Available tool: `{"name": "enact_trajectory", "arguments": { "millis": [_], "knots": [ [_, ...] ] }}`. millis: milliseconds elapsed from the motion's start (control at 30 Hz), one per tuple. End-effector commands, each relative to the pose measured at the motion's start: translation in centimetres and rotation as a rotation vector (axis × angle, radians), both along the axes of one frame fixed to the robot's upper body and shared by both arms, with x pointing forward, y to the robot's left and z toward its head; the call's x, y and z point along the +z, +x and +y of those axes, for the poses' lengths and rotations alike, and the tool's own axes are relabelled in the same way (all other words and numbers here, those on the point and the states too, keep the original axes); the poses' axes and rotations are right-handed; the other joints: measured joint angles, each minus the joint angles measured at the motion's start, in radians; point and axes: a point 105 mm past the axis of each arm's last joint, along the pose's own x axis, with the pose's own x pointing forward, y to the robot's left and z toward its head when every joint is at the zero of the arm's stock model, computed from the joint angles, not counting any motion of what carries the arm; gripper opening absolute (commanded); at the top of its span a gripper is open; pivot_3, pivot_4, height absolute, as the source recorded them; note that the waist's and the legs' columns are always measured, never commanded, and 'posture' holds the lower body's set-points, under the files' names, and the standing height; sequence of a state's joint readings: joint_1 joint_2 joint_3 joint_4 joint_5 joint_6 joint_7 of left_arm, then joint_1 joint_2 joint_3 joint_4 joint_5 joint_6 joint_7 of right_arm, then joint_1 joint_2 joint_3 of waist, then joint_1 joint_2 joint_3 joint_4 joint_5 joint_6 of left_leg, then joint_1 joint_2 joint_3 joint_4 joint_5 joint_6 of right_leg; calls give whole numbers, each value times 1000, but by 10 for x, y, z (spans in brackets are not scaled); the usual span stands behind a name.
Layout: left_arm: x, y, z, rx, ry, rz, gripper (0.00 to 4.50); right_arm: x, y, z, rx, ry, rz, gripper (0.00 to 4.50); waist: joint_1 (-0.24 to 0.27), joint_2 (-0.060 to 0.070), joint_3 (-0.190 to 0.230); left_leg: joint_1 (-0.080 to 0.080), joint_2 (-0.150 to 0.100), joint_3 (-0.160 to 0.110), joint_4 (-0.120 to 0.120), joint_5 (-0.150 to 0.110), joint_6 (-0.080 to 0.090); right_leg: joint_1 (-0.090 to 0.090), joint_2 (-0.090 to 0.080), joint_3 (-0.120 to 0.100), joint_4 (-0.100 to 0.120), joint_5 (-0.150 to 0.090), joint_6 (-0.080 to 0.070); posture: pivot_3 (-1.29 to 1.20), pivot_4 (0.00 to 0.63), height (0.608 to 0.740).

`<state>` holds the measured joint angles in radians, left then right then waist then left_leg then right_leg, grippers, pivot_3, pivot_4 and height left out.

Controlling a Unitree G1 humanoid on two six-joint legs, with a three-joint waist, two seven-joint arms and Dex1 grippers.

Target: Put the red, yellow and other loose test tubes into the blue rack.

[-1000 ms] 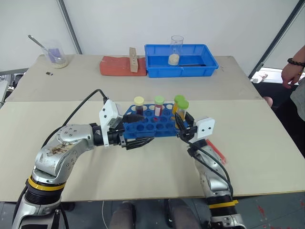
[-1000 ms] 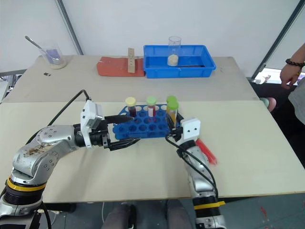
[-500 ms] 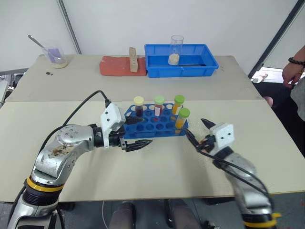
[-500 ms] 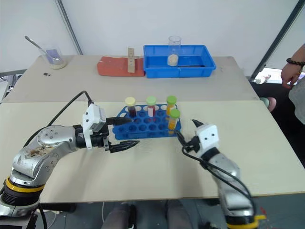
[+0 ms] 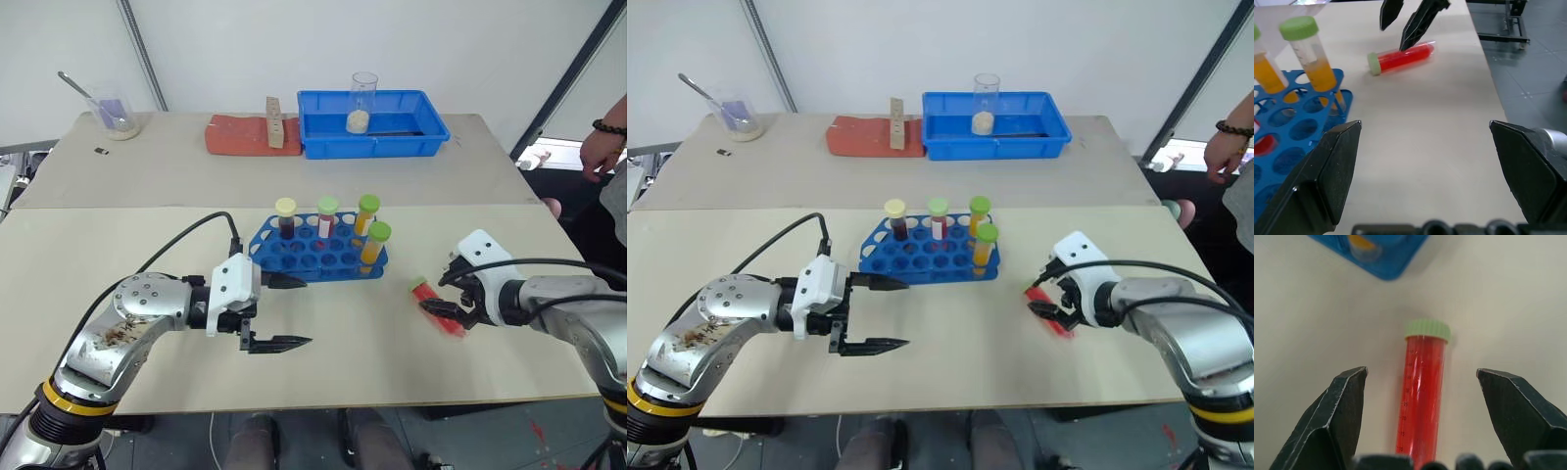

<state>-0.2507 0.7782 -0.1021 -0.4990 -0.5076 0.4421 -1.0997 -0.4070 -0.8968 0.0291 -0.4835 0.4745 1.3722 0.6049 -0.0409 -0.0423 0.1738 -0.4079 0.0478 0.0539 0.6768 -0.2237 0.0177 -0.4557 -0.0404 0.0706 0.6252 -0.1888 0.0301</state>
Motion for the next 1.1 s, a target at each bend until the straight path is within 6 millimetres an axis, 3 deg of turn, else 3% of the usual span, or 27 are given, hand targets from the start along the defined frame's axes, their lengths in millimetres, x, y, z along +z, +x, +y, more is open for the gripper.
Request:
{"name": "enact_trajectory", "arguments": {
  "millis": [33,133,233,433,467,667,800,900,967,1100],
  "knots": [
    [4,-10,-6,-43,-8,-45,4500,-5,6,-4,-5,-17,76,3972,-1,0,0,-1,0,0,0,0,0,0,0,0,0,0,0,0,150,740],
    [2,-13,-5,-47,-10,-44,4500,-10,12,-6,-5,-24,134,3972,0,0,0,-1,0,0,0,0,0,-1,0,0,0,0,0,0,150,740],
    [3,-15,-7,-47,-38,-50,4500,-12,15,-7,-3,-16,188,3209,0,0,0,-1,0,0,0,0,0,0,0,0,0,0,0,0,150,740],
    [10,-17,-8,-40,-146,-44,4500,-11,14,-9,21,-29,213,1146,2,0,0,-1,0,0,0,0,0,0,0,0,0,2,3,0,150,740],
    [10,-16,-7,-38,-153,-42,4500,-9,15,-10,49,-58,187,988,2,0,0,-1,0,0,0,0,0,-1,0,0,0,2,3,0,150,740],
    [8,-7,7,5,-159,-8,4500,13,-5,-2,191,-15,188,986,2,0,0,0,0,0,0,0,0,-1,0,0,0,1,2,0,150,740],
    [9,3,23,78,-150,-14,4500,32,-28,39,355,197,155,986,-3,0,0,0,1,0,0,0,0,-1,1,-1,0,2,4,0,150,740],
    [14,13,38,164,-172,-33,4500,41,-33,74,440,404,17,986,-2,-1,0,1,3,-1,0,0,1,-1,3,-1,2,3,6,0,150,740],
    [19,21,48,224,-202,-59,4500,46,-33,89,451,516,-56,986,0,0,0,0,3,-3,0,0,1,-1,4,-2,2,3,6,0,150,740],
    [23,26,68,308,-203,-57,4500,69,-14,128,481,702,-361,986,-2,-1,0,-1,2,-2,1,0,0,-1,3,-1,2,4,6,0,150,740]
  ]
}}
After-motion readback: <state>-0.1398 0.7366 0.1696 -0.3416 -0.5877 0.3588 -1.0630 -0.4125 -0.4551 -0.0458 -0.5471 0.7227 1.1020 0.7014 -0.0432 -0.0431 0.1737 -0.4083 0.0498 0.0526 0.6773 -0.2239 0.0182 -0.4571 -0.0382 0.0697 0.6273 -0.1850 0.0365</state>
